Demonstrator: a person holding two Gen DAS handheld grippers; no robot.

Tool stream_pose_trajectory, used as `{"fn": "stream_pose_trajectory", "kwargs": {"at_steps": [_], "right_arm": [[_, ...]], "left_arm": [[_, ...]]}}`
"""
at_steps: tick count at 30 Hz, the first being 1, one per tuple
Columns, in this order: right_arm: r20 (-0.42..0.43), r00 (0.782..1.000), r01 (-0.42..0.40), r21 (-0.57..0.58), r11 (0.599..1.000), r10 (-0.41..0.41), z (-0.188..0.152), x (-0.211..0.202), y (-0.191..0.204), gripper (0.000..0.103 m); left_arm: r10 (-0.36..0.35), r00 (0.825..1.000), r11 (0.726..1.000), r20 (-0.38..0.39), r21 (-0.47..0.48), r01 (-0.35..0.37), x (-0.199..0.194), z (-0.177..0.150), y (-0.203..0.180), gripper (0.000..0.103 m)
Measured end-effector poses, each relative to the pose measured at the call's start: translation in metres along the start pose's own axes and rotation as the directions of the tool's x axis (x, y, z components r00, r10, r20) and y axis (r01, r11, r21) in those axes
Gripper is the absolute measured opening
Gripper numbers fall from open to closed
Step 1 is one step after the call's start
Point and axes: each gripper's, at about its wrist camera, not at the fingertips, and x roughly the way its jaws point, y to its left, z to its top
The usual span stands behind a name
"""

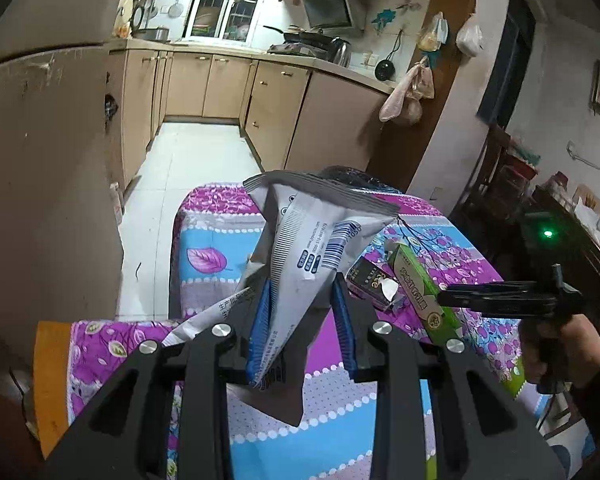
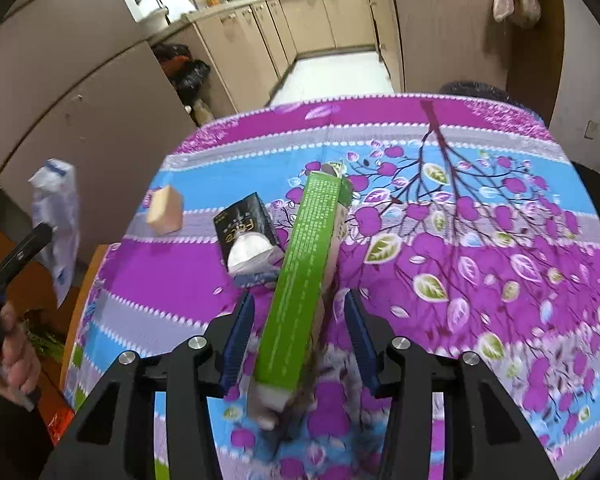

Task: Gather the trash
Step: 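Grasp the white packet with the left gripper while the right gripper grasps the green toothpaste box, then carry the white packet and green toothpaste box toward the basin with both grippers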

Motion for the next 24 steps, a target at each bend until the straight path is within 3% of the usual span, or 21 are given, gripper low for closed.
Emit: {"fn": "stream_pose_trajectory", "kwargs": {"at_steps": [4, 8, 12, 16, 20, 24], "right_arm": [[-0.054, 0.998, 0.03, -0.009, 1.0, -0.03, 0.006, 0.02, 0.004, 0.047], [-0.061, 0.997, 0.05, -0.009, 0.999, -0.05, 0.006, 0.03, 0.003, 0.03], [-0.027, 0.997, 0.078, -0.019, 0.997, -0.078, 0.001, 0.027, 0.004, 0.025], [0.089, 0.992, 0.087, 0.024, 0.996, -0.089, -0.018, -0.012, -0.003, 0.025], [0.203, 0.971, 0.117, 0.055, 0.992, -0.125, -0.048, -0.066, -0.009, 0.025], [0.334, 0.918, 0.183, 0.117, 0.976, -0.212, -0.091, -0.143, -0.024, 0.025]], "left_arm": [[-0.013, 0.999, 1.0, -0.033, 0.011, 0.013, 0.009, -0.006, -0.006, 0.029], [-0.027, 0.998, 0.999, -0.051, 0.016, 0.027, 0.015, -0.012, -0.014, 0.029], [-0.017, 0.998, 0.999, -0.058, 0.028, 0.019, 0.019, -0.016, -0.027, 0.029], [-0.003, 0.999, 0.998, -0.039, 0.055, 0.005, 0.014, -0.018, -0.053, 0.029], [-0.017, 0.999, 0.996, -0.034, 0.082, 0.02, 0.012, -0.021, -0.093, 0.029], [-0.058, 0.998, 0.992, -0.029, 0.112, 0.061, 0.012, -0.024, -0.149, 0.029]]}}
